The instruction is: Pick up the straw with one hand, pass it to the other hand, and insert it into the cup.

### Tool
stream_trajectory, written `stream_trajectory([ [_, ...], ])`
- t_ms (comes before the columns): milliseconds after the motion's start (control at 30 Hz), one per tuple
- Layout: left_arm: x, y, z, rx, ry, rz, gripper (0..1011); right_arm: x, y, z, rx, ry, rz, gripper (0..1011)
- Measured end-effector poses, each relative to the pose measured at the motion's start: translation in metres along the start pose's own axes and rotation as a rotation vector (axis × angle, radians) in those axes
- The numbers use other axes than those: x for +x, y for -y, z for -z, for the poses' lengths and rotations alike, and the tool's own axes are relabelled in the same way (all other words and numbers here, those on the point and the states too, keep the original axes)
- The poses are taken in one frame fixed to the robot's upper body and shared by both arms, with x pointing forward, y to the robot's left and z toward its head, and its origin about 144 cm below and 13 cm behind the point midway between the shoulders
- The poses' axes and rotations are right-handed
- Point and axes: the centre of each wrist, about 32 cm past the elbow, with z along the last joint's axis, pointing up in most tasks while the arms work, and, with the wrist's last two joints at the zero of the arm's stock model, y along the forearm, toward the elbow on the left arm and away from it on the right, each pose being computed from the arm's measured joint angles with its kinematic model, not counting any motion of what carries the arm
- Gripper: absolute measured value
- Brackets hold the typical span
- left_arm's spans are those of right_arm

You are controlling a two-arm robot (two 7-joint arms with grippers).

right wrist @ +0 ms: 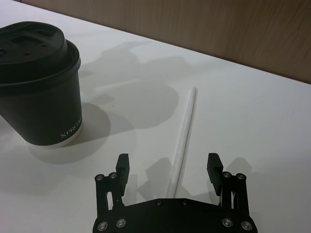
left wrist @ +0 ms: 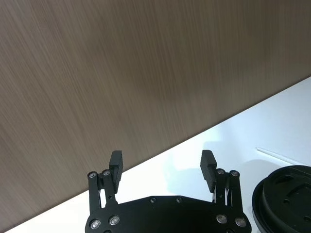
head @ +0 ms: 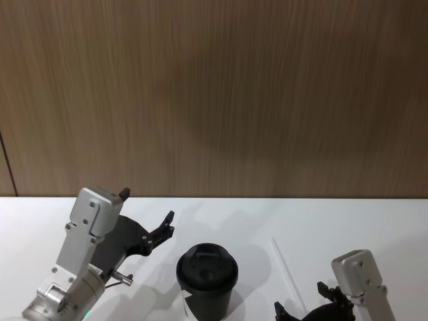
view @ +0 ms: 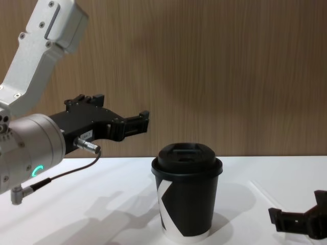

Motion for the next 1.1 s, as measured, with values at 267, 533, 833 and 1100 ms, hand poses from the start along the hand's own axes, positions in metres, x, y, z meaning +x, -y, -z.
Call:
stream_trajectory([
  [267, 0.0000, 0.0000, 0.0000, 0.000, 0.000, 0.000, 1003, -0.0002, -0.0010, 0.0041, -0.011, -0.017, 0.008, 1001],
  [533, 0.0000, 0.0000, 0.0000, 0.000, 0.000, 0.000, 1003, 0.0003, -0.0023, 0.0052, -0.018, -0.049, 0.014, 1001],
  [833, 0.0000, 0.0000, 0.0000, 0.000, 0.000, 0.000, 1003, 0.0015, -0.0028, 0.0045, -0.043, -0.101, 0.012, 1001],
  [1100, 0.0000, 0.0000, 0.0000, 0.000, 0.000, 0.000, 1003, 0.0028, -0.0019, 0.0045, -0.064, -0.123, 0.005, 1001],
])
